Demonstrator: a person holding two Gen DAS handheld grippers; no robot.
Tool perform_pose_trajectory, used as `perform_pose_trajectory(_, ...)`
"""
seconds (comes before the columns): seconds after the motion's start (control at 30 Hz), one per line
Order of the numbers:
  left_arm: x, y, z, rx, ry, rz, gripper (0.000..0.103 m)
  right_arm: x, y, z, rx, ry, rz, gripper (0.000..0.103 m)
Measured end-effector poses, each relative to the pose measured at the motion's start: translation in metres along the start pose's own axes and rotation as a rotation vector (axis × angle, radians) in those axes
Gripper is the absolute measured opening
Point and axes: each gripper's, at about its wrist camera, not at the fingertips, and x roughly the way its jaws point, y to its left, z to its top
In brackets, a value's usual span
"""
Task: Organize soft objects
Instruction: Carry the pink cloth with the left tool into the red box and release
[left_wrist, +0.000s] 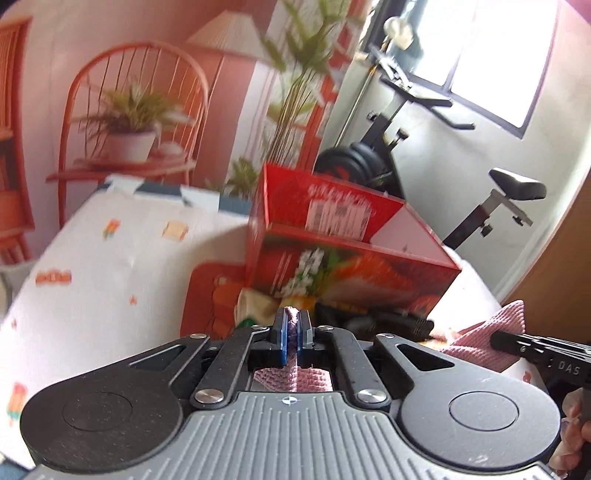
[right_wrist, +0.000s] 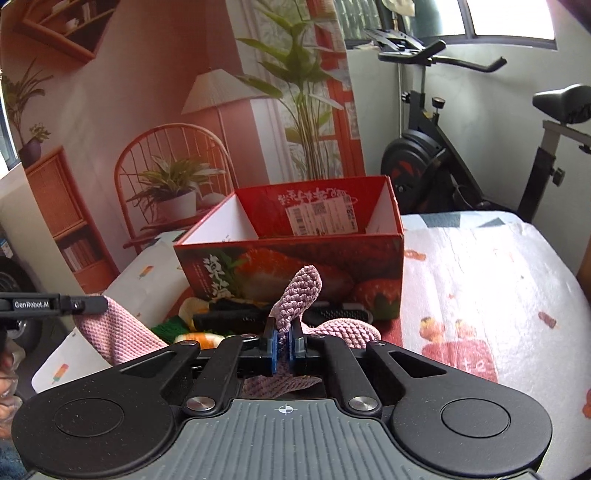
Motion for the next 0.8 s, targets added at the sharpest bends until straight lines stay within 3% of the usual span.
perform_pose_trajectory(0.2,-0.014,-0.005,0.025,0.003,-0.072,-0.016,0.006,-0.008,0.003,0.022,0.0,-0.049,0.025,0.005)
perform_pose_trajectory(0.37,-0.002,-0.011,0.047,0.005,-0.085,-0.002,0.006,0.0,-0.004,0.046,-0.006,-0.076,0.021,0.005)
perform_pose_trajectory(0.5,0.014,-0.019,0.069,0.021,-0.086,0.011,0.006,0.01,-0.012,0.07,-0.023,-0.098,0.009,0.005)
perform_pose_trajectory(0.63,0.035,-0.04,0.096,0.114,-0.108,0.082,0.006,0.027,-0.02,0.098,-0.06,-0.113,-0.009,0.005)
perform_pose_trajectory(0.8,0.078,-0.055,0.127,0.127,-0.088,0.119,0.006,0.065,-0.034,0.124,-0.063,-0.129,-0.054,0.005)
